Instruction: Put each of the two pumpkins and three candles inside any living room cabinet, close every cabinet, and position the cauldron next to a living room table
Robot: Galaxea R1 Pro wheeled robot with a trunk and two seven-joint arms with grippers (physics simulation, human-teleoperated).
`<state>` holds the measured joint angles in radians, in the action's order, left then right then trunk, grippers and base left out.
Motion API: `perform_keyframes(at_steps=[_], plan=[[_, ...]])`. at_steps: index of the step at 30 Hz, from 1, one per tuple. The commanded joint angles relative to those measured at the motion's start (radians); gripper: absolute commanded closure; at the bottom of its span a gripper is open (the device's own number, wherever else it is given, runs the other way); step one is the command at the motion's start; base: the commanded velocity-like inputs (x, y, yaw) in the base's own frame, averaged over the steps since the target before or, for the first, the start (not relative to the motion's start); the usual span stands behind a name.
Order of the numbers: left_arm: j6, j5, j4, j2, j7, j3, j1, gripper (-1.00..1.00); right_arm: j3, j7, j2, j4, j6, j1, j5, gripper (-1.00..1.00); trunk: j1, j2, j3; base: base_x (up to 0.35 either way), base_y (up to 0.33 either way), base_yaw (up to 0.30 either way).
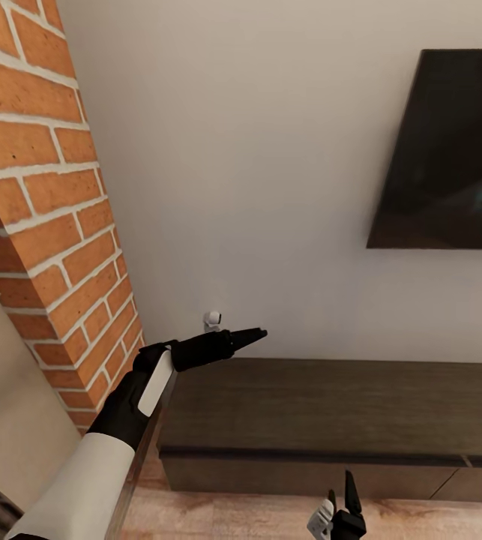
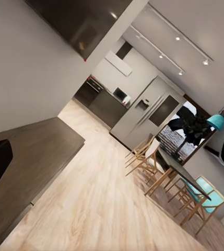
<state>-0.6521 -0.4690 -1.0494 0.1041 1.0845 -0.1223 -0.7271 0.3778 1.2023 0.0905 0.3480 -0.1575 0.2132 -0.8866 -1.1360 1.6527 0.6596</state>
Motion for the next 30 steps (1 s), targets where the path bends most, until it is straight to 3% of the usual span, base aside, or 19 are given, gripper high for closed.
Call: perform_keyframes(at_steps=[1,14,22,30], plan=[[0.000,0.000,0.000,0.000,0.000,0.000,0.000,-1.00,0.000,0.004,0.000,0.000,0.000,0.000,0.001,-1.00,-0.004,0.007,0.003,0.000,0.000,0.000],[0.000,-0.002,-0.002,0.008,0.000,-0.003,0.000,-1.00,-0.004,0.009,-0.003,0.015,-0.037,0.005,-0.003,-1.00,-0.054,0.098,0.044,0.000,0.000,0.000],[0.000,-0.002,-0.001,0.008,0.000,-0.003,0.000,-1.00,0.002,-0.024,-0.007,0.005,-0.082,0.135,-0.025,-1.00,-0.084,0.154,0.069,0.000,0.000,0.000],[0.000,-0.002,0.000,0.008,0.000,-0.003,0.000,-1.00,0.007,-0.026,0.000,-0.036,-0.083,0.151,-0.070,-1.00,-0.115,0.210,0.094,0.000,0.000,0.000]])
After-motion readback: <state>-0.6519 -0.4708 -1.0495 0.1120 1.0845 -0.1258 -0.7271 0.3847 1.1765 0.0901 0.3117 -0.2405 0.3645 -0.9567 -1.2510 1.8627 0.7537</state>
